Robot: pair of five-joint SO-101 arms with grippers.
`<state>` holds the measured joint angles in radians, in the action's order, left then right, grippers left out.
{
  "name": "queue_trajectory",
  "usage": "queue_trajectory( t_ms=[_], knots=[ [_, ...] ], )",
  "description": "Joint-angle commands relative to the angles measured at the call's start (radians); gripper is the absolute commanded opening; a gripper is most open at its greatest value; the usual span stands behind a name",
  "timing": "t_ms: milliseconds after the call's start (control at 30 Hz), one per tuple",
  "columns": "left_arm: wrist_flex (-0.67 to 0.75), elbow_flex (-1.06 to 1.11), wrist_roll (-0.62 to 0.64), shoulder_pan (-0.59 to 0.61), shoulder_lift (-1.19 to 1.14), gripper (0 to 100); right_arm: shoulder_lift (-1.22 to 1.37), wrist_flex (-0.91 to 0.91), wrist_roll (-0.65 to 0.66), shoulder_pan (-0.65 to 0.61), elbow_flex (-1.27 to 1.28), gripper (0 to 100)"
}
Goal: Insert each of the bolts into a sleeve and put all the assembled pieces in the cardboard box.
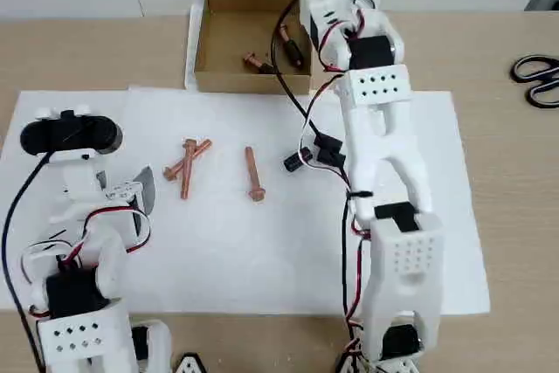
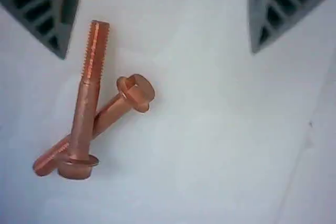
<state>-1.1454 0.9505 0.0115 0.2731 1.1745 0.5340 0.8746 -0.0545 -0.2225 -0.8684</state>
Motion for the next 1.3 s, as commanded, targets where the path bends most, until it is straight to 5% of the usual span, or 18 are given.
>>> queue_trajectory(
  t_ms=[0,300,833,1267],
  knots=[
    [-0.005,-0.042,0.000,0.000,0.015,22,-0.163,0.248,0.006,0.007,-0.051,14.7],
    [-0.005,-0.042,0.000,0.000,0.015,22,-0.243,0.789,0.006,0.007,-0.037,14.7],
    [-0.006,-0.042,0.000,0.000,0.015,21,-0.099,0.763,0.000,-0.134,0.252,14.7],
    [-0.020,-0.041,0.000,0.000,0.015,21,0.108,0.727,-0.736,-0.156,0.249,15.0]
  ],
)
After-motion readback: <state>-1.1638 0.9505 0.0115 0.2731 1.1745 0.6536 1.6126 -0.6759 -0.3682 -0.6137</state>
